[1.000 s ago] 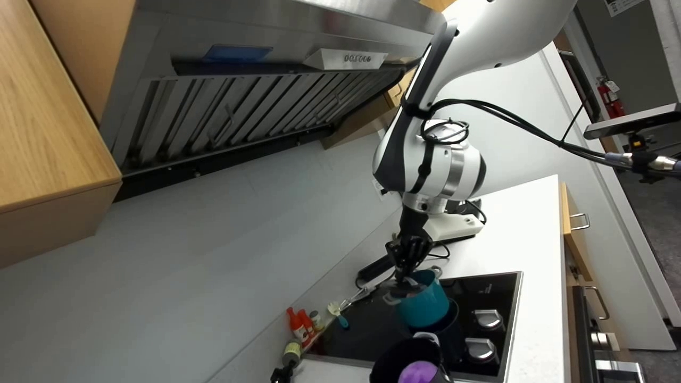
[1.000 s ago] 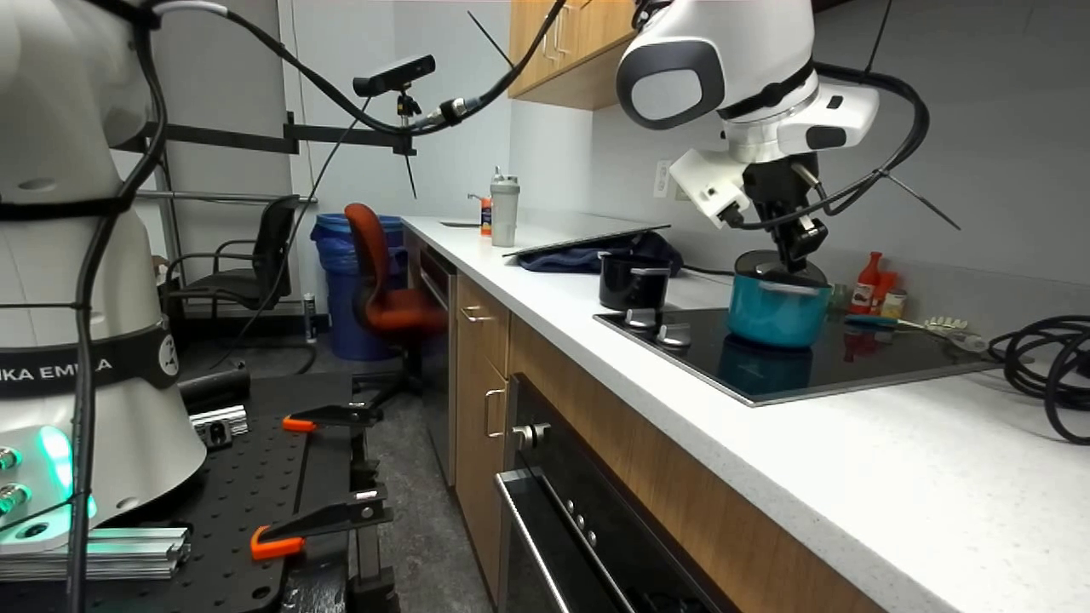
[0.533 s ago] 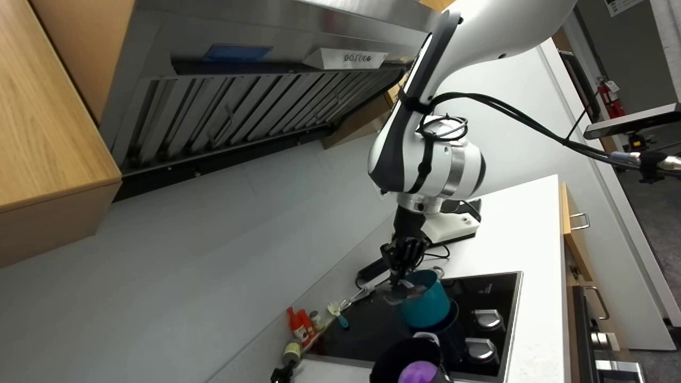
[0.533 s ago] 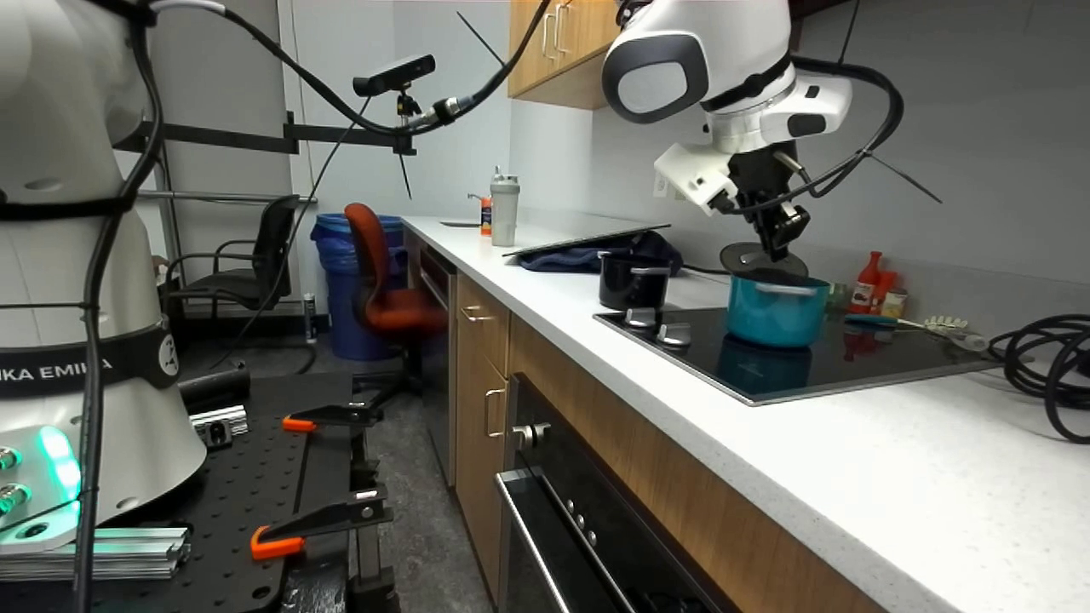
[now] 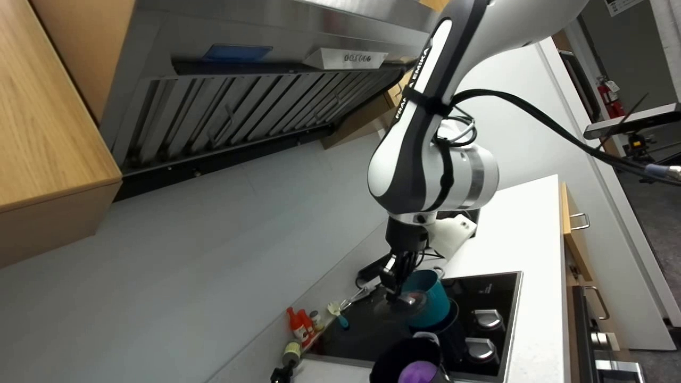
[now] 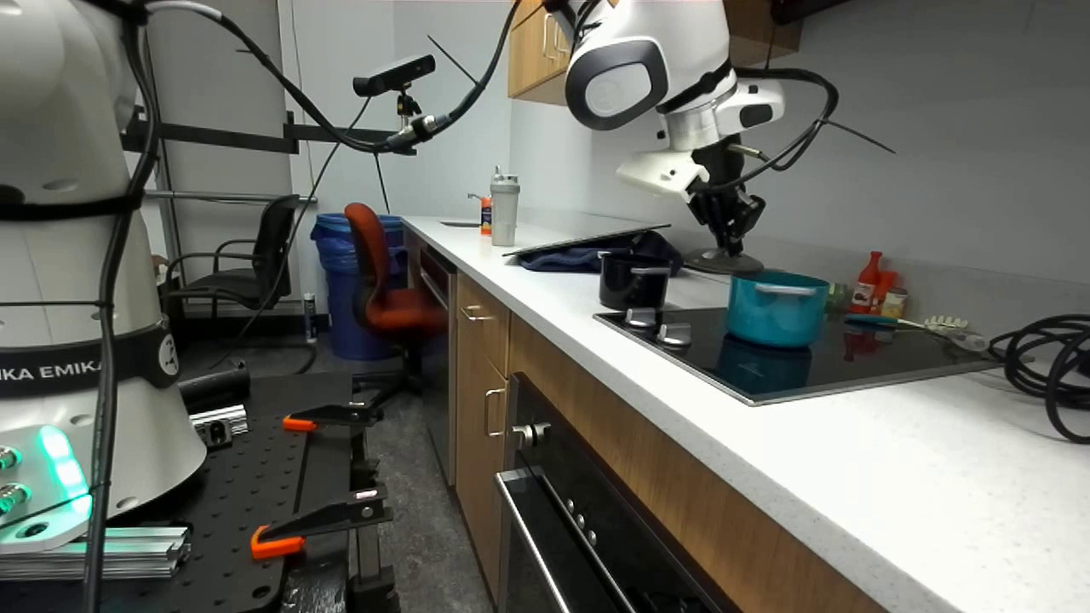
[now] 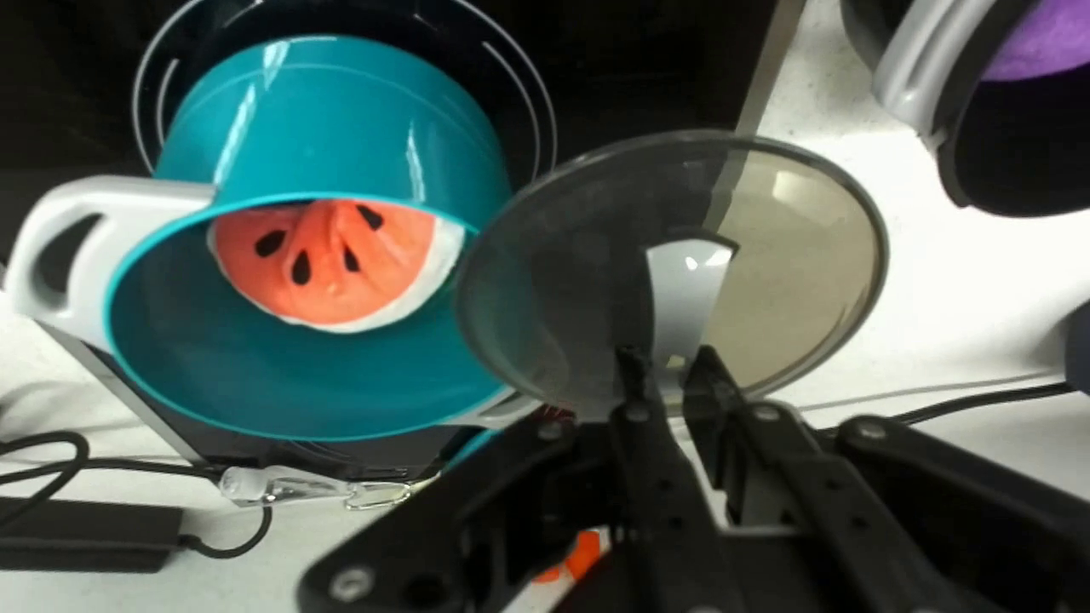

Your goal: Move the lid from the blue pot to the black pot

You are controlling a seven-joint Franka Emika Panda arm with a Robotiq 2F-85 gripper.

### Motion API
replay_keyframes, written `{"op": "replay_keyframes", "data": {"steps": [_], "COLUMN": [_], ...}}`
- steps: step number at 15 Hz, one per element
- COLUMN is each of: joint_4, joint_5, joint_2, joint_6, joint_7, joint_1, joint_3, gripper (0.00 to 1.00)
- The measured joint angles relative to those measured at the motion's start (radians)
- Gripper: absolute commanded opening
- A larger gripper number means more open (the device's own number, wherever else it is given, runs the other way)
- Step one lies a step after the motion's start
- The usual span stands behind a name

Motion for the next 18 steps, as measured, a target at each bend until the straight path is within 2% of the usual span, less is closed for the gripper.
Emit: {"op": "replay_keyframes", "data": {"steps": [6, 18], "joint_4": [-0.045, -0.102], "joint_5": [-0.112, -0.243], "joint_2": [-0.011, -0.05], "joint_6": [0.029, 0.049], "joint_7": [0.0, 0.016], "joint_1": [0.062, 0.163], "joint_3": [-0.003, -0.044], "gripper": [0.04, 0.04]}}
